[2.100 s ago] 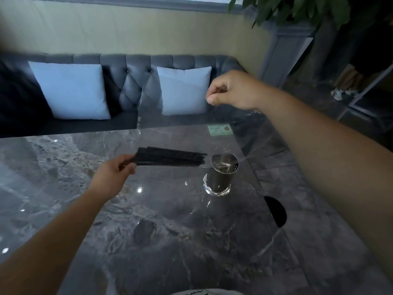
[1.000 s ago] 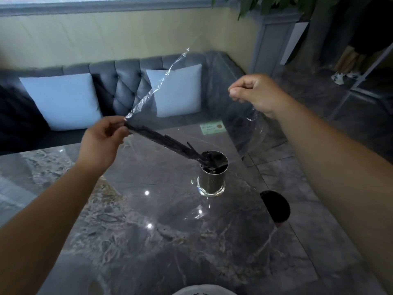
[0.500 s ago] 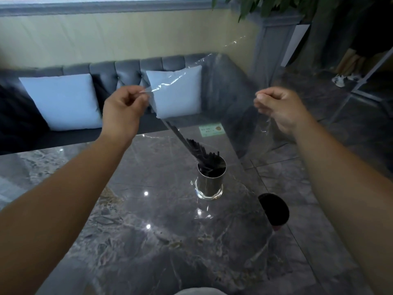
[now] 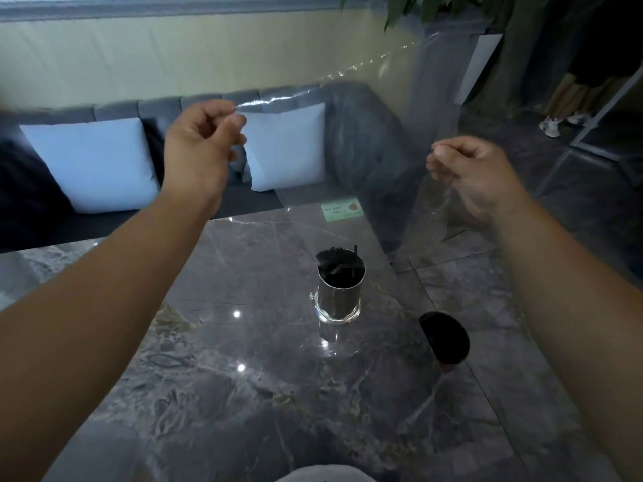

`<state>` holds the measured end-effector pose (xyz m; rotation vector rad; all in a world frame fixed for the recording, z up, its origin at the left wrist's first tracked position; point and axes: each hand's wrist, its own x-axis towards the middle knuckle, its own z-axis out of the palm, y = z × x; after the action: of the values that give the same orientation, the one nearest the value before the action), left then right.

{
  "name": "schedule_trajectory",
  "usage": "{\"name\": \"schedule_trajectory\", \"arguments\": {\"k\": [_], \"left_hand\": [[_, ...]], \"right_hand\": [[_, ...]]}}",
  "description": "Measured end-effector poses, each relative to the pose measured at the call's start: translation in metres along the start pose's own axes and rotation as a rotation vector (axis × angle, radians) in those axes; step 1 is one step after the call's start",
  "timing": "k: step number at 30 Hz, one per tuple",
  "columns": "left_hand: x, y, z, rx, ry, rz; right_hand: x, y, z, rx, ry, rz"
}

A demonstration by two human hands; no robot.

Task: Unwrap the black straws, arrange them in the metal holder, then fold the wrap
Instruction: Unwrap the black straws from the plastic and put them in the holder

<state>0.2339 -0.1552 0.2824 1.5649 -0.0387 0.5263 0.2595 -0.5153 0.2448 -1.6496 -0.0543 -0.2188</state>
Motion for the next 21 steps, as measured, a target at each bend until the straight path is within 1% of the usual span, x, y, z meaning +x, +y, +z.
{"name": "schedule_trajectory", "arguments": {"k": [2, 8, 13, 15, 18, 21], "left_hand": [[0.002, 0.004, 0.0, 0.005, 0.001, 0.018], [-0.003, 0.005, -0.01, -0.002, 0.026, -0.004], [0.006, 0.019, -0.048, -0.021, 0.112, 0.032], [0.006, 0.019, -0.068, -0.006, 0.079, -0.015], [-0.006, 0.002, -0.096, 0.0, -0.054, -0.161], [-0.024, -0.02, -0.13, 0.001, -0.083, -0.217]], "right_hand": [[0.0, -0.004, 0.002, -0.008, -0.001, -0.002], [-0.007, -0.022, 0.012, 0.026, -0.02, -0.021], [-0.011, -0.059, 0.044, 0.14, -0.083, -0.046], [-0.012, -0.072, 0.067, 0.189, -0.108, -0.024], [-0.014, -0.082, 0.107, 0.281, -0.131, 0.048], [-0.02, -0.077, 0.151, 0.273, -0.135, 0.152]]}}
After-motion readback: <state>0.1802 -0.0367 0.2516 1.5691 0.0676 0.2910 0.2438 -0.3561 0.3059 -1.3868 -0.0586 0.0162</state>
